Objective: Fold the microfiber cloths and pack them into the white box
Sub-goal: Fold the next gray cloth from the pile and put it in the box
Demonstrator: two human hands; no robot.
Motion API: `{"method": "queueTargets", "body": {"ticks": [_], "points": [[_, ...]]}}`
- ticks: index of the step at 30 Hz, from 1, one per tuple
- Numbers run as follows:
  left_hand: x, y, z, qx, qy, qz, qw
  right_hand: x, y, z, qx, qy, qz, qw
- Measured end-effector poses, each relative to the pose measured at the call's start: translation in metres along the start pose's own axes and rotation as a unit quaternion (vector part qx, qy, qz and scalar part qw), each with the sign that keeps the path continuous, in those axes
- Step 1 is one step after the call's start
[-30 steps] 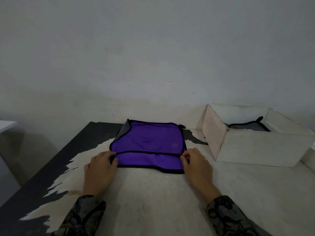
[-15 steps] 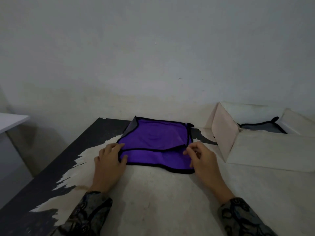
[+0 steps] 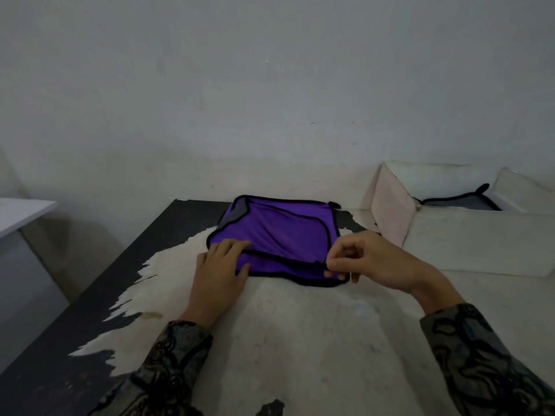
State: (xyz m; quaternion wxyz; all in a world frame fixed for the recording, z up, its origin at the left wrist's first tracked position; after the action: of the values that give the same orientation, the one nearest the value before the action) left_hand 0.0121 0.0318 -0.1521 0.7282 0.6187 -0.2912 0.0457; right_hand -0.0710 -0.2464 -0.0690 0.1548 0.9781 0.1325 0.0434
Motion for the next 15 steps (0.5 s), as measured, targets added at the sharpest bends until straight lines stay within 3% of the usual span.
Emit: {"method": "queueTargets", "body": {"ticks": [10, 15], "points": [[0.023, -0.011, -0.023, -0.001, 0.11, -0.013, 0.994, -0.004, 0.009, 0.025, -0.028, -0.045, -0.03, 0.998], [0.022, -0.013, -0.035, -0.027, 0.098, -0.014, 0.995, -0.006, 0.025, 0.03, -0.034, -0.043, -0.003, 0.998]]}}
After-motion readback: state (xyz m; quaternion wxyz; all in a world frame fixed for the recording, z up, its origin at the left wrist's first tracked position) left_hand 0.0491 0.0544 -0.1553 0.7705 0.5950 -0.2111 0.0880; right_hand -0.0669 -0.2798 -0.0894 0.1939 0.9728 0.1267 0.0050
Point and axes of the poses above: each hand's wrist, its own x-axis towards the middle knuckle, its own y-axis out of the back of the hand, z = x × y, the point moved 2 cm from there along x, towards the middle knuckle, and after that the axes turned 14 degrees about x, right-handed, at the moved point
